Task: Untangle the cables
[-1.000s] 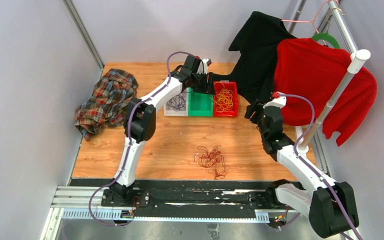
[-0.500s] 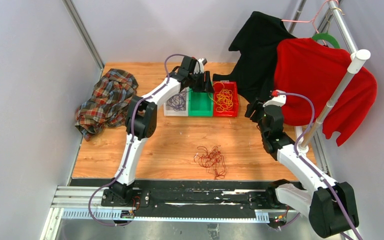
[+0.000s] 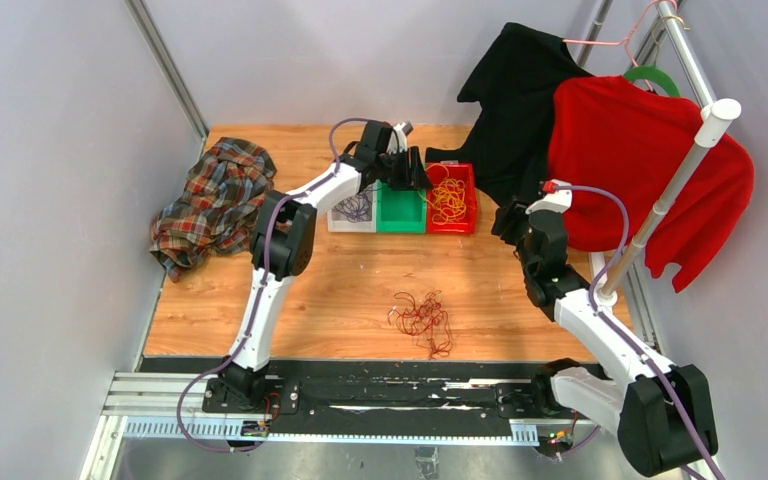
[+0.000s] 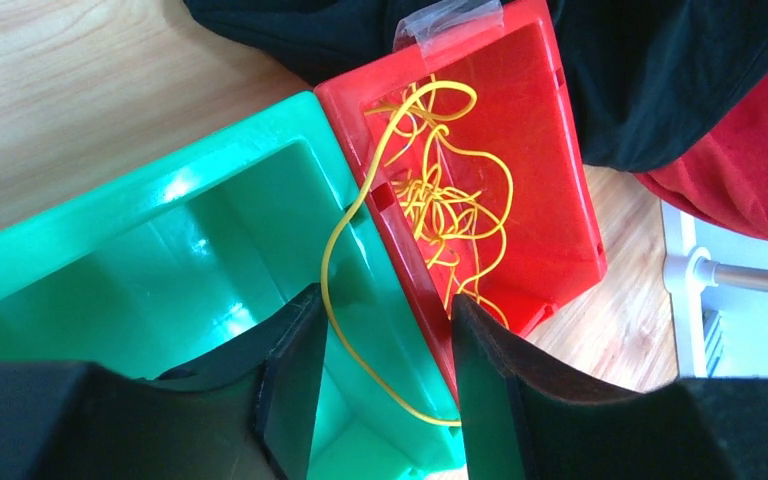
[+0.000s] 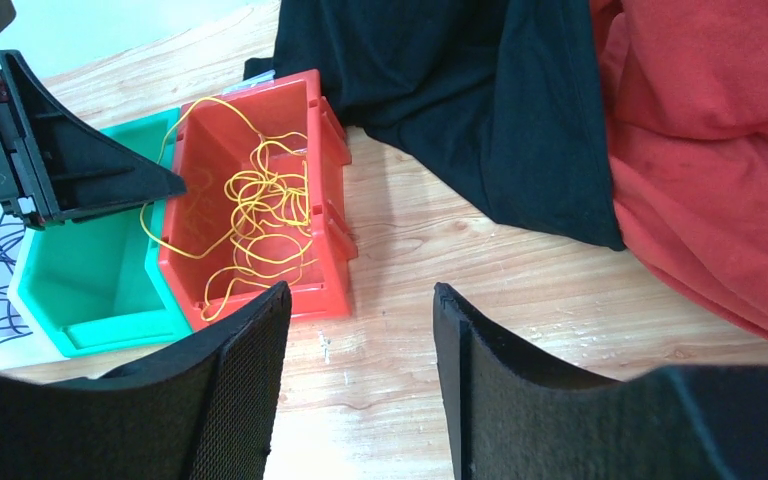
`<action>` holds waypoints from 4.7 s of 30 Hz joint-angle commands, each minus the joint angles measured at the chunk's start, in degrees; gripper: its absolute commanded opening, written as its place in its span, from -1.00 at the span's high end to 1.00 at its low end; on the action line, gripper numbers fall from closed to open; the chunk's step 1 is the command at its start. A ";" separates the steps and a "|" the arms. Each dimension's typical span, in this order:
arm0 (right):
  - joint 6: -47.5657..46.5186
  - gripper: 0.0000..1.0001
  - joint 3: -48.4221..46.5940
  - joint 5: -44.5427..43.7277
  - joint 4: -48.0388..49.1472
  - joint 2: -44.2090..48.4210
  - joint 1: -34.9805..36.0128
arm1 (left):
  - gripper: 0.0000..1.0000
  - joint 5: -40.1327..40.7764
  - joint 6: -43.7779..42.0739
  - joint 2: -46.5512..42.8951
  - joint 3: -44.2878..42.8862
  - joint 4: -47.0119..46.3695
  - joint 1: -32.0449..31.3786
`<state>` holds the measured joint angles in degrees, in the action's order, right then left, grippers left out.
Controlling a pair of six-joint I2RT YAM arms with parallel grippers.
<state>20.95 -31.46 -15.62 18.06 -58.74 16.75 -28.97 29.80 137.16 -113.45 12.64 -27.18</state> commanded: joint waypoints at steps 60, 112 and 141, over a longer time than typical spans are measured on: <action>3.04 0.01 2.28 -2.01 1.62 1.05 -0.69 | 0.98 28.62 -44.08 3.31 -5.72 2.59 -15.54; 6.41 0.06 6.93 5.97 -9.41 11.02 -0.63 | -0.40 -2.84 -72.72 -28.21 36.45 29.39 -18.79; 5.52 -0.27 8.61 23.08 0.96 10.59 5.78 | 0.99 4.04 -68.24 -43.58 21.99 42.11 -18.67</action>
<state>27.73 -24.18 0.62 13.28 -47.97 18.06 -25.10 -41.87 95.50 -89.06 52.07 -46.52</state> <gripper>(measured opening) 0.596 0.018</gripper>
